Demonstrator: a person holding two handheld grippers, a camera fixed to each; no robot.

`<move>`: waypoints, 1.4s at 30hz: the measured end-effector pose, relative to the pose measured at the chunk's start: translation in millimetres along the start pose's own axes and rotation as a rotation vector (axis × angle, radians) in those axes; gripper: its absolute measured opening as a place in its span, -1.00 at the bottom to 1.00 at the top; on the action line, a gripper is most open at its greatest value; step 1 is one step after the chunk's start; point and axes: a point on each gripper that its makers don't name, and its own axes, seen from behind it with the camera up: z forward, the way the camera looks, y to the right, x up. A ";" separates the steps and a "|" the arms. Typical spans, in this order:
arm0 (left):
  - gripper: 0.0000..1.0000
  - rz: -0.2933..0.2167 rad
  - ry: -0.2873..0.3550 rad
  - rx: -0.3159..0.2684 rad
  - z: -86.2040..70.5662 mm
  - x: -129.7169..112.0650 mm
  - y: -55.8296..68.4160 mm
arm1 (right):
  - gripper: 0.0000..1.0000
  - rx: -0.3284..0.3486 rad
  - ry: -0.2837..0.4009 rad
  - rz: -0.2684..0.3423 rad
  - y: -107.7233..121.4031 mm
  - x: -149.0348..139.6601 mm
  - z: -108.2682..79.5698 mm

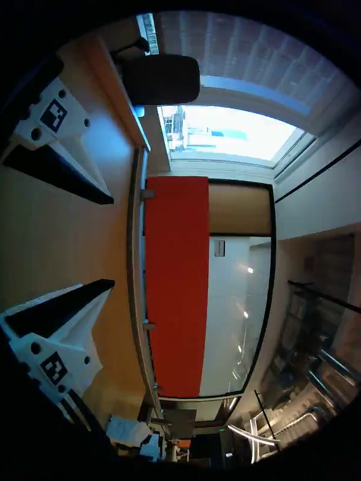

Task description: Fold towel

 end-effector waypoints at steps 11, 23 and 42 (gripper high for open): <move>0.84 0.008 -0.004 -0.012 1.3 65.5 3.3 | 0.99 0.000 0.002 -0.012 -3.5 73.5 -1.2; 0.84 0.024 -0.038 -0.036 4.3 100.2 10.8 | 0.99 -0.020 -0.016 -0.016 -1.7 117.0 -2.5; 0.84 0.088 -0.111 -0.181 6.0 107.8 37.7 | 0.99 0.128 -0.103 -0.063 -34.1 129.6 6.6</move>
